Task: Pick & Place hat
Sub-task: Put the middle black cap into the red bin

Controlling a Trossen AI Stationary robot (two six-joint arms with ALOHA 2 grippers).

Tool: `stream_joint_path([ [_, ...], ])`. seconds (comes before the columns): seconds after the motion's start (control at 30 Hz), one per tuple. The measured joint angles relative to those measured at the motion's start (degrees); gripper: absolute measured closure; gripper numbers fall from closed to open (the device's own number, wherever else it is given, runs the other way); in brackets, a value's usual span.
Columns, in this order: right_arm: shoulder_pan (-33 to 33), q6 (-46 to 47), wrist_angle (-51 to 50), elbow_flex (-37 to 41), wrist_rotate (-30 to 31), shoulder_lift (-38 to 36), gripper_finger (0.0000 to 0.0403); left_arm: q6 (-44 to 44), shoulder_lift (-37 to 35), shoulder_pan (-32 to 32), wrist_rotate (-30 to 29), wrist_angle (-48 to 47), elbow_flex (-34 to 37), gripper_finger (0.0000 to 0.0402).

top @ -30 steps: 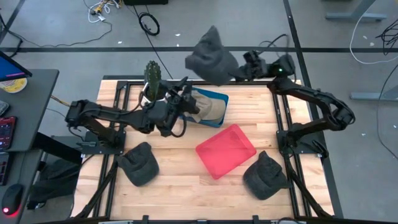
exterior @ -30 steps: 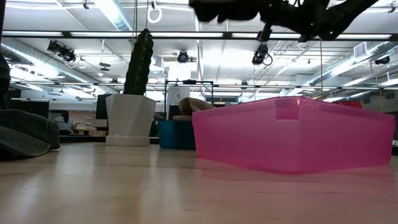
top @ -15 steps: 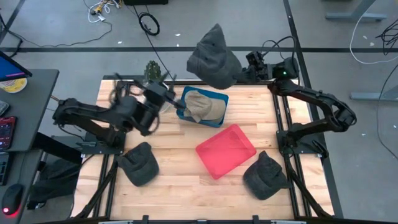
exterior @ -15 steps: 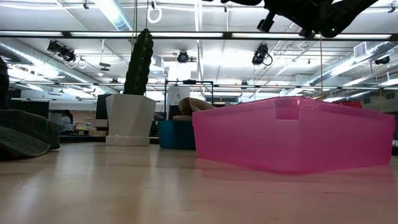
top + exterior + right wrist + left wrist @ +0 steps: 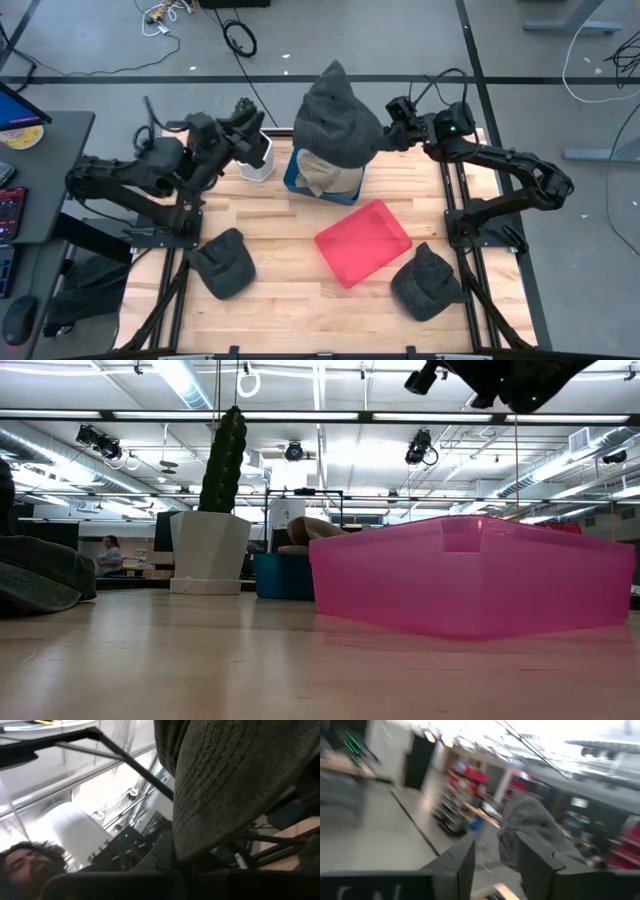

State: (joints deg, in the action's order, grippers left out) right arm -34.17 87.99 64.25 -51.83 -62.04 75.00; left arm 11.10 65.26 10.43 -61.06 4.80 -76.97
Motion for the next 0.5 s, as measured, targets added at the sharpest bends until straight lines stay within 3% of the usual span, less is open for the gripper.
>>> stream_joint_path([
  [0.2,4.1,-0.2,0.3,0.0,-0.4,0.0,0.0397,23.2,-1.6,-7.2,21.6,-13.3,0.0,0.0191],
  [0.33,6.6,-0.4,0.3,0.0,-0.5,0.0,0.0397,28.8,-1.6,-11.9,35.7,-13.5,0.0,0.0134],
  [0.5,8.8,-0.4,0.7,0.0,-0.5,0.0,0.0397,33.4,-1.6,-15.0,47.0,-10.7,0.0,0.0082],
])
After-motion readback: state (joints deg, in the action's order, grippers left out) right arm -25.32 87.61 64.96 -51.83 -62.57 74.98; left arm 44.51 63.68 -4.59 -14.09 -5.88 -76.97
